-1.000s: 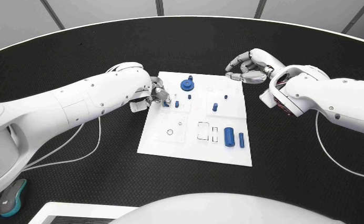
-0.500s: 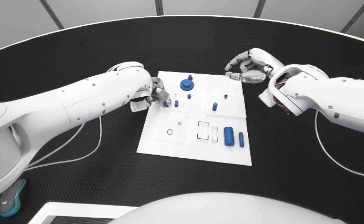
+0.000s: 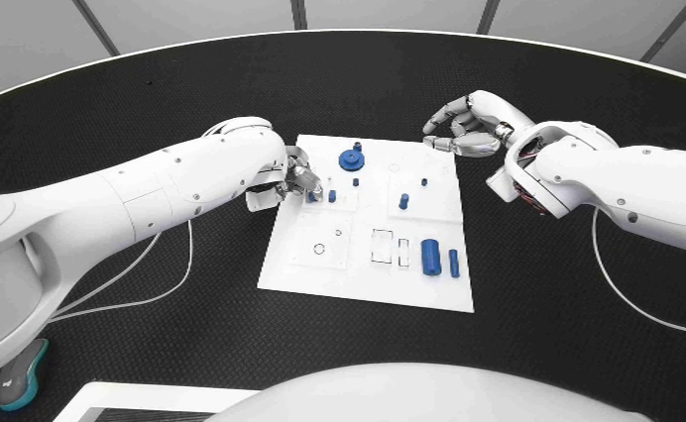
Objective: Assemble the parts on the task board
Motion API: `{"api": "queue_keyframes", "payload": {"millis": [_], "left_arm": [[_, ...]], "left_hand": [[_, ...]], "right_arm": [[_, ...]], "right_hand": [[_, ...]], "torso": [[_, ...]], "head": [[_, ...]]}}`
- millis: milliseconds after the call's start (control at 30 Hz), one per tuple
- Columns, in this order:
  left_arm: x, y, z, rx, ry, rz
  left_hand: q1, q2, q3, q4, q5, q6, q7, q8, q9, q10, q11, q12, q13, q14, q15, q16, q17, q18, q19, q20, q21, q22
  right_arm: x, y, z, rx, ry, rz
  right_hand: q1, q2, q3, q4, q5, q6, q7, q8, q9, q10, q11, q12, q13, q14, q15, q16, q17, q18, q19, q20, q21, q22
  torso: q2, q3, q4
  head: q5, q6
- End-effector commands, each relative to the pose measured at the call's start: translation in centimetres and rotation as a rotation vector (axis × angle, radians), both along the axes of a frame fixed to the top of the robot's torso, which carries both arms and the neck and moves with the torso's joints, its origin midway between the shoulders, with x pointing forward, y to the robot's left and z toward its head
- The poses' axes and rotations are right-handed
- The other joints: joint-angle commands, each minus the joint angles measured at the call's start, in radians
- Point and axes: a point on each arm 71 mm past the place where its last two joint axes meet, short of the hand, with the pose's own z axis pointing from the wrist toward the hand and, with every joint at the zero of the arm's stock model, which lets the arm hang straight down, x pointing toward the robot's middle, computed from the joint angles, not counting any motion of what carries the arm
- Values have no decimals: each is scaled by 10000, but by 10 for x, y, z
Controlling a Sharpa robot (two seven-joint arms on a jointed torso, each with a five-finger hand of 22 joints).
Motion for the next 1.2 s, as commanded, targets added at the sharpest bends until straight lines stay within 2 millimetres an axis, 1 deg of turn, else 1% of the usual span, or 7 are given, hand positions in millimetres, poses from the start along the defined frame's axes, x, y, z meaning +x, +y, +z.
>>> {"api": "queue_keyframes", "payload": {"millis": [33,233,433,567,933,1033,1200], "left_arm": [[0,0,0,22,32,-6],[0,0,-1,54,63,10],[1,1,-1,61,62,38],[1,2,-1,65,60,66],[1,3,-1,77,73,107],[1,4,-1,71,69,117],[1,4,-1,58,52,137]], "left_hand": [[202,246,-89,3,-67,-8,-89,-29,16,237,-161,76,101,938,-74,64,2235,-137,58,-30,16,-3],[127,105,-296,74,-138,38,-117,-36,-25,263,-179,118,217,938,-86,64,2236,-136,54,-37,8,-10],[-12,-44,-618,269,-152,94,-158,-69,-91,260,-208,126,275,937,-111,64,2236,-139,66,-55,10,8],[-70,-144,-784,366,-152,127,-178,-91,-129,269,-225,141,331,938,-124,64,2239,-146,85,-68,23,41],[-120,-273,-961,462,-147,174,-201,-116,-174,268,-242,145,367,938,-139,64,2237,-148,91,-82,25,51],[-145,-311,-1024,507,-145,195,-205,-125,-191,274,-246,152,393,939,-143,66,2243,-151,99,-86,30,64],[-214,-394,-1189,641,-142,246,-214,-152,-236,272,-253,151,417,941,-151,68,2250,-153,103,-95,31,71]], "right_arm": [[0,0,0,-1,2,-2],[0,0,0,-2,1,-4],[0,0,0,-2,-1,-8],[0,-1,0,-2,-5,-17],[0,-1,0,-2,-14,-26],[0,-1,0,-2,-17,-25],[0,-1,0,-2,-20,-29]], "right_hand": [[-50,18,76,9,48,-90,-5,63,-11,16,-71,17,1205,739,-91,-33,1337,112,326,-53,-34,1241],[-50,18,76,9,48,-90,-5,63,-11,16,-71,17,1205,739,-91,-33,1337,112,326,-53,-34,1241],[-49,13,84,5,84,-96,-3,66,-14,12,-71,12,1201,735,-92,-42,1323,113,323,-54,-40,1236],[-49,13,84,5,84,-96,-3,66,-14,12,-71,12,1201,735,-92,-42,1323,113,323,-54,-40,1236],[-49,13,84,5,84,-96,-3,66,-14,12,-71,12,1201,735,-92,-42,1323,113,323,-54,-40,1236],[-49,13,84,5,84,-96,-3,66,-14,12,-71,12,1201,735,-92,-42,1323,113,323,-54,-40,1236],[-49,13,84,5,84,-96,-3,66,-14,12,-71,12,1201,735,-92,-42,1323,113,323,-54,-40,1236]], "torso": [[3,-5,0],[6,-6,-1],[5,-3,-1],[11,-8,6],[5,-12,6],[-2,-7,4],[4,-11,1]], "head": [[-4,5],[-14,12],[-18,12],[-26,13],[-25,18],[-25,17],[-27,25]]}}
